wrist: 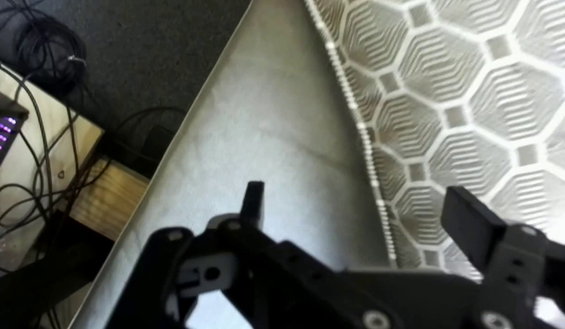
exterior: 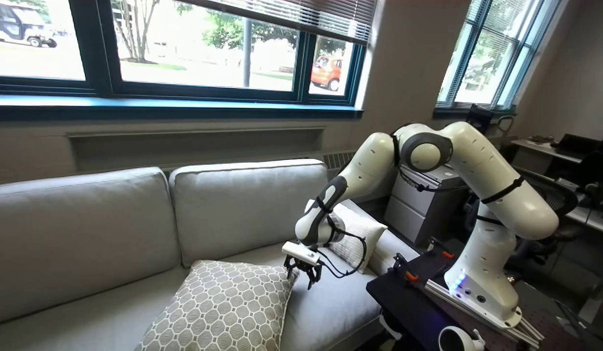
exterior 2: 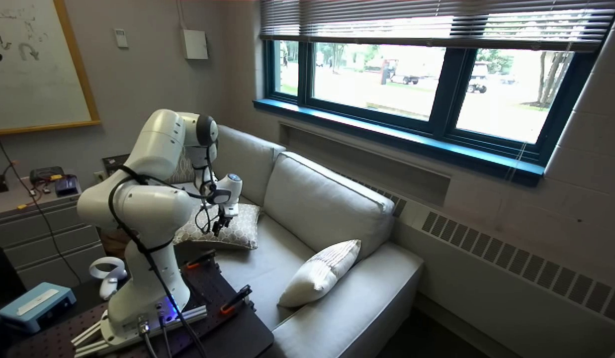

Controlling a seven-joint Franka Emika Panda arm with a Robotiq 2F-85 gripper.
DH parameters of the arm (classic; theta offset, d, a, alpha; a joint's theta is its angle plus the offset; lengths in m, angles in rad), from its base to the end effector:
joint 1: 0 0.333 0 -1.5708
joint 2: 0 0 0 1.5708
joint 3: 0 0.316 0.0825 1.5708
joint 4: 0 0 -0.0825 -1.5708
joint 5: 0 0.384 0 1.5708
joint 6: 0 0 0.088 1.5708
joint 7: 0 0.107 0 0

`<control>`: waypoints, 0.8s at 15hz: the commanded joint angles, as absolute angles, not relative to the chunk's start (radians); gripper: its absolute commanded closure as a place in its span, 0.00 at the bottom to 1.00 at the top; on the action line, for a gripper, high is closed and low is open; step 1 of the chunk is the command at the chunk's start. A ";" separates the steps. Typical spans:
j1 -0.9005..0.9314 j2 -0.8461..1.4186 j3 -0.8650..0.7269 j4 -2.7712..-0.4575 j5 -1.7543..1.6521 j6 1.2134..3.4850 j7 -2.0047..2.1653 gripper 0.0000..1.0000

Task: Move the small pillow to the right armrest, move the pillow in the middle of the sofa to the right

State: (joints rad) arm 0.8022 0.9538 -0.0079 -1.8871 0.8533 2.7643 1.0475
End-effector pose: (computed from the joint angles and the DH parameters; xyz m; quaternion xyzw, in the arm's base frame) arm 0.4181 0.3796 -0.0113 -0.8544 0.5008 0.1276 0.0545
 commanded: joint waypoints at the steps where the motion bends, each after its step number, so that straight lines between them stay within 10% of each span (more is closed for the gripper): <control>1: 0.788 1.192 0.013 -1.755 0.773 2.892 1.095 0.00; 12: 0.870 1.488 -0.060 -1.499 0.638 3.199 1.317 0.00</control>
State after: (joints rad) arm 0.8379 1.4908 -0.0474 -1.5292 0.6533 3.1257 1.2620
